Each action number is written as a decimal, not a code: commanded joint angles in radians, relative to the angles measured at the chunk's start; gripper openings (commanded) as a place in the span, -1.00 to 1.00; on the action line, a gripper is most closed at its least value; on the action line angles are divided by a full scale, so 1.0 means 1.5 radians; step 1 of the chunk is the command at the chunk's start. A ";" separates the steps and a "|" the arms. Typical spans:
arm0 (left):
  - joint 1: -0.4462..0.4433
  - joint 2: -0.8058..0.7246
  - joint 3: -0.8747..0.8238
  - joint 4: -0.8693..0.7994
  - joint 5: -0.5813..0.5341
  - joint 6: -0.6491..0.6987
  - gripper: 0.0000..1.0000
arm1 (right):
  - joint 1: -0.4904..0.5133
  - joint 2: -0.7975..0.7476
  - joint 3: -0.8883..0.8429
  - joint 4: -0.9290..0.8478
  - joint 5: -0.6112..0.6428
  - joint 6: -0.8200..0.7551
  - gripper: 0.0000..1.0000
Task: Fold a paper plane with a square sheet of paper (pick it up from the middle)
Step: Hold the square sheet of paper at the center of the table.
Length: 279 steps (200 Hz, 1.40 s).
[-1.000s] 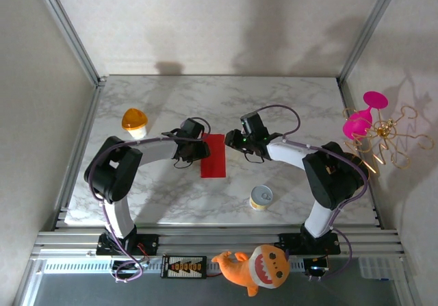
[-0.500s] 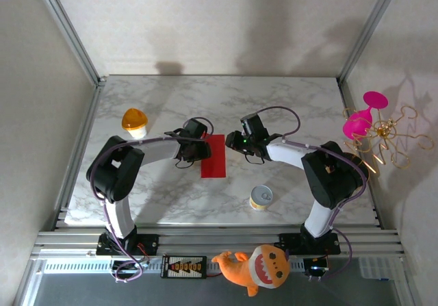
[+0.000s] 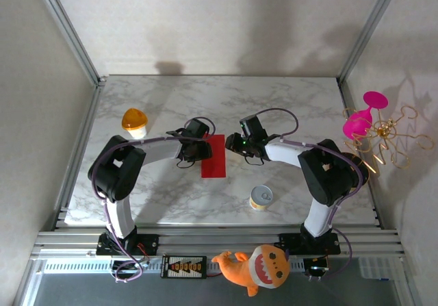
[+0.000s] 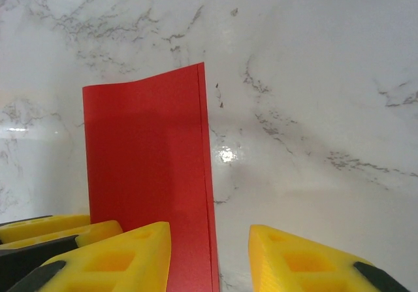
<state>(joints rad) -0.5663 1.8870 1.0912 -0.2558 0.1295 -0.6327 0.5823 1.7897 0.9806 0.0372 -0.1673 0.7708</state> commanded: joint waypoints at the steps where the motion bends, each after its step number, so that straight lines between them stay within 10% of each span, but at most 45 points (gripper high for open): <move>1: -0.007 0.108 -0.042 -0.024 0.003 -0.009 0.01 | -0.004 0.013 0.009 -0.001 -0.015 -0.001 -0.26; 279: -0.018 0.142 -0.053 -0.035 -0.017 -0.016 0.05 | -0.002 0.117 0.070 -0.016 -0.153 -0.028 -0.78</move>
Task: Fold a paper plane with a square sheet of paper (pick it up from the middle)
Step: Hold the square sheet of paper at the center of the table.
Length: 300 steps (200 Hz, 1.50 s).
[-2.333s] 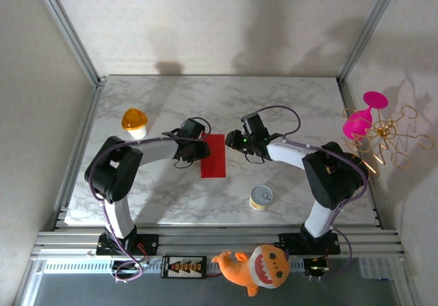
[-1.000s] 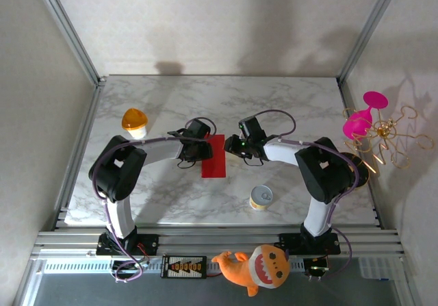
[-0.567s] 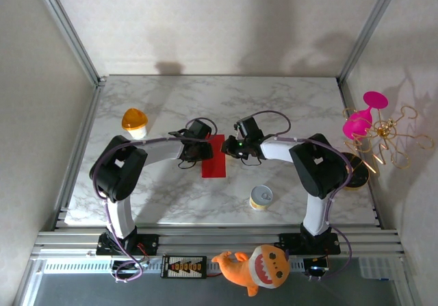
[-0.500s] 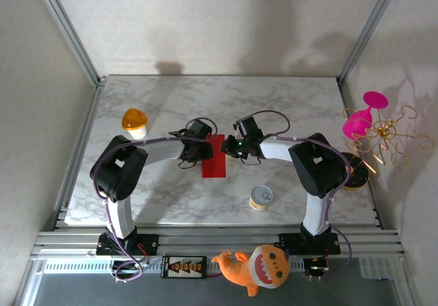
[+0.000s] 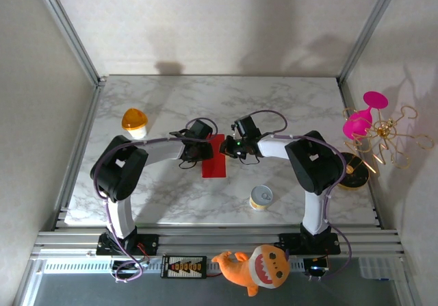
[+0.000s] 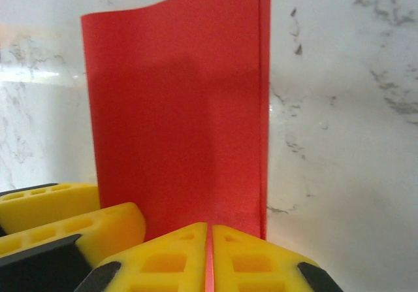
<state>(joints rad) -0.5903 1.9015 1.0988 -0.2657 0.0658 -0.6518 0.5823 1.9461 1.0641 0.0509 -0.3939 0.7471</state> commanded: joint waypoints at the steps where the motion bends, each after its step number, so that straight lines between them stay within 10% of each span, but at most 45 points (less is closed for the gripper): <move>1: -0.002 0.132 -0.058 -0.029 0.026 -0.003 0.05 | -0.003 0.013 0.015 -0.025 -0.003 -0.012 -0.78; 150: -0.003 0.137 -0.047 -0.036 0.021 0.009 0.04 | -0.003 0.030 0.019 -0.066 0.020 -0.019 -0.78; 251: 0.014 -0.073 0.064 -0.115 -0.087 -0.042 0.07 | -0.003 0.066 -0.003 -0.142 0.086 -0.040 -0.84; 300: 0.003 -0.103 0.046 0.008 0.127 -0.070 -0.20 | -0.003 0.075 -0.001 -0.154 0.100 -0.029 -0.85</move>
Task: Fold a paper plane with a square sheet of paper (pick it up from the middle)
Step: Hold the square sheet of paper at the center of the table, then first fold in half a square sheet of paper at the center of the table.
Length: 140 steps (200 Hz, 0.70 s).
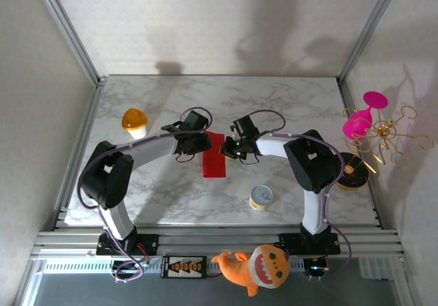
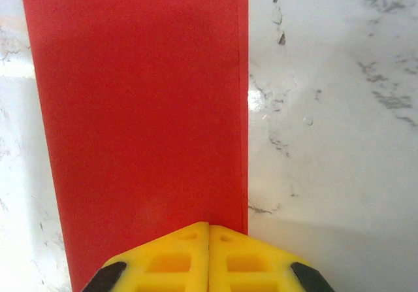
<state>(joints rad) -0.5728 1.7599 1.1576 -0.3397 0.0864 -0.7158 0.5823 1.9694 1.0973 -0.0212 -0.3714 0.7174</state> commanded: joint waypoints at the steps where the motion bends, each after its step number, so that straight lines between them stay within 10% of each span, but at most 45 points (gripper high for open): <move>1: -0.009 -0.008 0.007 0.059 0.116 -0.029 -0.21 | -0.003 0.059 -0.023 -0.106 0.085 -0.009 -0.85; 51: -0.017 0.063 0.024 0.061 0.151 -0.032 -0.60 | -0.002 0.061 -0.023 -0.115 0.100 -0.006 -0.86; 140: -0.018 0.119 0.053 0.022 0.155 -0.011 -0.71 | 0.002 0.073 -0.022 -0.127 0.117 -0.009 -0.87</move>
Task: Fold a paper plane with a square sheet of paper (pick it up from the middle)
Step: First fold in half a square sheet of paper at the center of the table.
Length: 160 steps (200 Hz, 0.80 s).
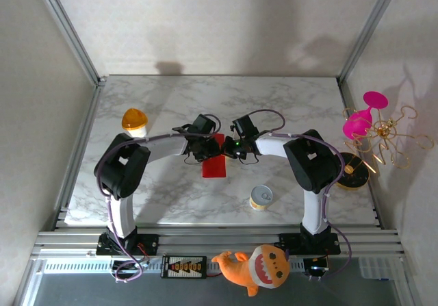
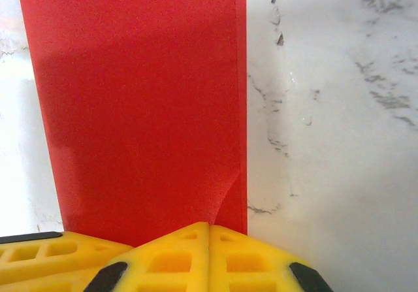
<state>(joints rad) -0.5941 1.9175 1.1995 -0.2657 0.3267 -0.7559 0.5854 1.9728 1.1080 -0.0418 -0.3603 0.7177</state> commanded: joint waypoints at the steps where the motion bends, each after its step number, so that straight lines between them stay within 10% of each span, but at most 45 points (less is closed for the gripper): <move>1: -0.004 0.015 0.025 -0.028 -0.007 0.016 -0.71 | 0.000 0.071 -0.029 -0.113 0.109 -0.009 -0.87; 160: 0.093 -0.008 -0.094 -0.001 0.030 0.092 -0.81 | 0.003 0.104 -0.037 -0.173 0.182 -0.060 -0.93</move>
<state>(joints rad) -0.5266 1.9335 1.1408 -0.2138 0.3904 -0.6601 0.5938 1.9846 1.1233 -0.0731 -0.3313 0.6693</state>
